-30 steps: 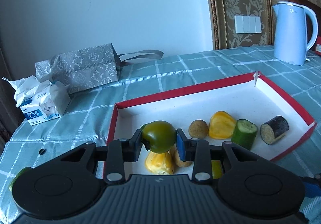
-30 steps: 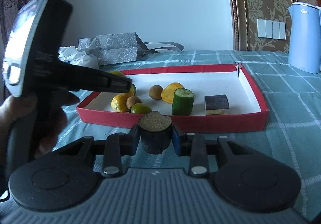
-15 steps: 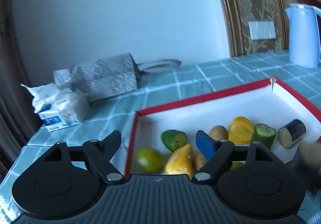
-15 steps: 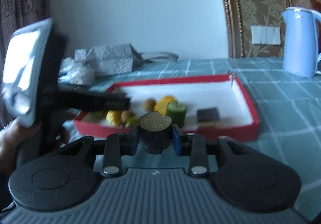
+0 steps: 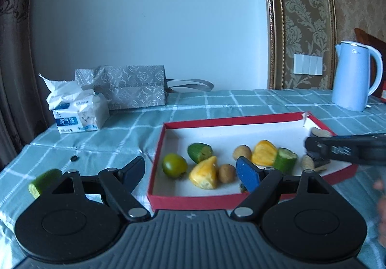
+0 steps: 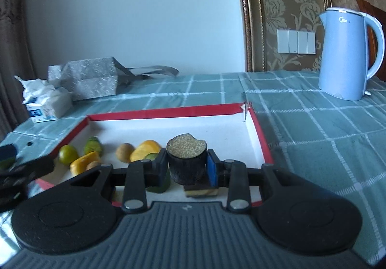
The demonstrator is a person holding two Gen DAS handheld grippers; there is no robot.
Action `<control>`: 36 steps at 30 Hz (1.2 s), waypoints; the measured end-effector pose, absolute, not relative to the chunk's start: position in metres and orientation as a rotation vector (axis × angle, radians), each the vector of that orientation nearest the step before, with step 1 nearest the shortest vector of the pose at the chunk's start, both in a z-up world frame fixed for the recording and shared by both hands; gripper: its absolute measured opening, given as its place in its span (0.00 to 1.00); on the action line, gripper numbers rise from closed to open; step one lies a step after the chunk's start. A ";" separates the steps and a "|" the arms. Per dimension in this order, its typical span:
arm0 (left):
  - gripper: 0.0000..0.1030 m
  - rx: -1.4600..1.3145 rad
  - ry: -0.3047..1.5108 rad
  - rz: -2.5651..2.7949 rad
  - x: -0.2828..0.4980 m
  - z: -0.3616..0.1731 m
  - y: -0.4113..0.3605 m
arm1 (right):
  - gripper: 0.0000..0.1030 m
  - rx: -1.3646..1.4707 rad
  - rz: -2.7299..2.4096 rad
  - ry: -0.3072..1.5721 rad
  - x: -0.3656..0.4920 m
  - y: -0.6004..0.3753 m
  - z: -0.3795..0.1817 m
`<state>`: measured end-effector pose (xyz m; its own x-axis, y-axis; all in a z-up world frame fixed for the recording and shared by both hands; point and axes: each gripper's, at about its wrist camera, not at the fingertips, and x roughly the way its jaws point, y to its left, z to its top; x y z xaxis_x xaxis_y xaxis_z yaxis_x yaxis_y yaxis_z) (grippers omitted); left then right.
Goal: Organize fruits
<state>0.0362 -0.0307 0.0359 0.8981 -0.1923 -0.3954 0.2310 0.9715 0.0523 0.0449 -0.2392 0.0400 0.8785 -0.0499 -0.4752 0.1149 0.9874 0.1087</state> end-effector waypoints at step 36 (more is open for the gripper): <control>0.81 0.056 0.483 -0.190 0.016 0.043 -0.037 | 0.70 0.166 -0.163 0.519 -0.017 -0.212 0.036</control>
<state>0.0156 -0.0368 0.0427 0.8682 -0.1687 -0.4666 0.1951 0.9808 0.0084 -0.0167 -0.2119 0.0357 0.8560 -0.1127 -0.5045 0.1967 0.9735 0.1163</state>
